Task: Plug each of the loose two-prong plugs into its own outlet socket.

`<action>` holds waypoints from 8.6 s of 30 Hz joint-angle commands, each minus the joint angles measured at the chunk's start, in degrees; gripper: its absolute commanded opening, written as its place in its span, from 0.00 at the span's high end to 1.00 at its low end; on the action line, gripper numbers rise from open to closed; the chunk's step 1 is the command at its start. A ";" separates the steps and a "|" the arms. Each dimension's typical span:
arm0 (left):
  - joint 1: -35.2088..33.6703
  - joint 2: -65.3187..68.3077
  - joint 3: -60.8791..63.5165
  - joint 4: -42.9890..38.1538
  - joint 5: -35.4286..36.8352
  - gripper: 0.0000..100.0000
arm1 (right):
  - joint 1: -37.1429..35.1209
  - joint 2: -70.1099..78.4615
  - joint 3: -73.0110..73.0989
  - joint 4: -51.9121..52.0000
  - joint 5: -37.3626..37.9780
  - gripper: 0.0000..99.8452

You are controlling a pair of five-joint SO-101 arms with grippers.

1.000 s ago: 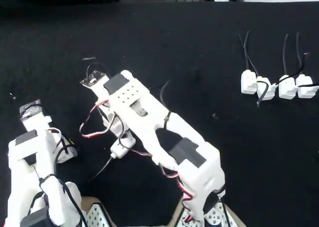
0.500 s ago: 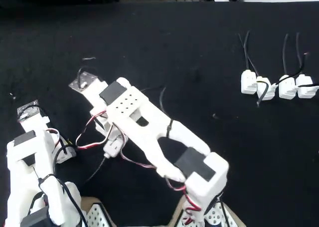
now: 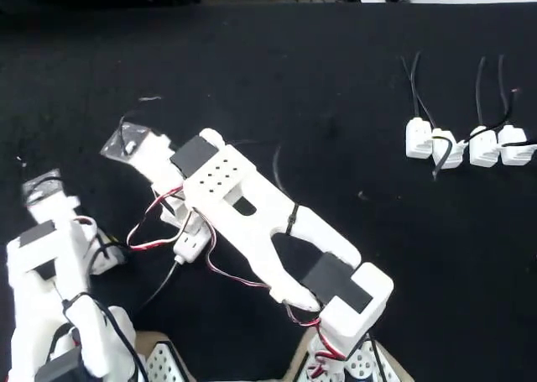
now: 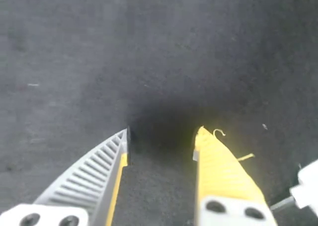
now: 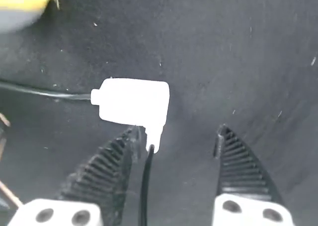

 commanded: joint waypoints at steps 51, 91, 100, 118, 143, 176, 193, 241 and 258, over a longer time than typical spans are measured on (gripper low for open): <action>-24.66 -0.70 -9.80 -1.67 14.59 0.78 | -4.04 -4.18 28.97 -27.78 48.00 0.97; -24.13 -0.62 -7.25 -4.04 14.68 0.78 | 56.44 12.00 -6.81 -13.71 -19.52 0.99; -24.22 -0.62 -5.93 -6.68 14.68 0.78 | 59.16 24.22 -27.56 -4.92 -16.62 0.99; -24.22 -0.62 -5.93 -6.68 14.68 0.78 | 63.47 41.10 -57.89 10.90 -16.79 0.99; -24.57 -0.62 -5.93 -6.68 14.68 0.78 | 57.76 44.09 -75.03 16.97 -17.14 0.68; -17.45 -12.13 -5.41 -4.92 11.25 0.92 | 38.77 -25.63 -4.79 2.99 -20.57 0.99; 12.00 -47.30 3.47 7.30 -3.34 0.97 | 32.97 -61.67 47.08 -7.56 -9.05 0.99; 15.87 -69.71 30.81 15.65 0.97 0.97 | 33.05 -120.75 98.68 -7.38 -22.68 0.99; 15.08 -69.63 30.81 15.65 0.88 0.97 | 43.16 -120.75 99.03 -7.47 -22.68 0.99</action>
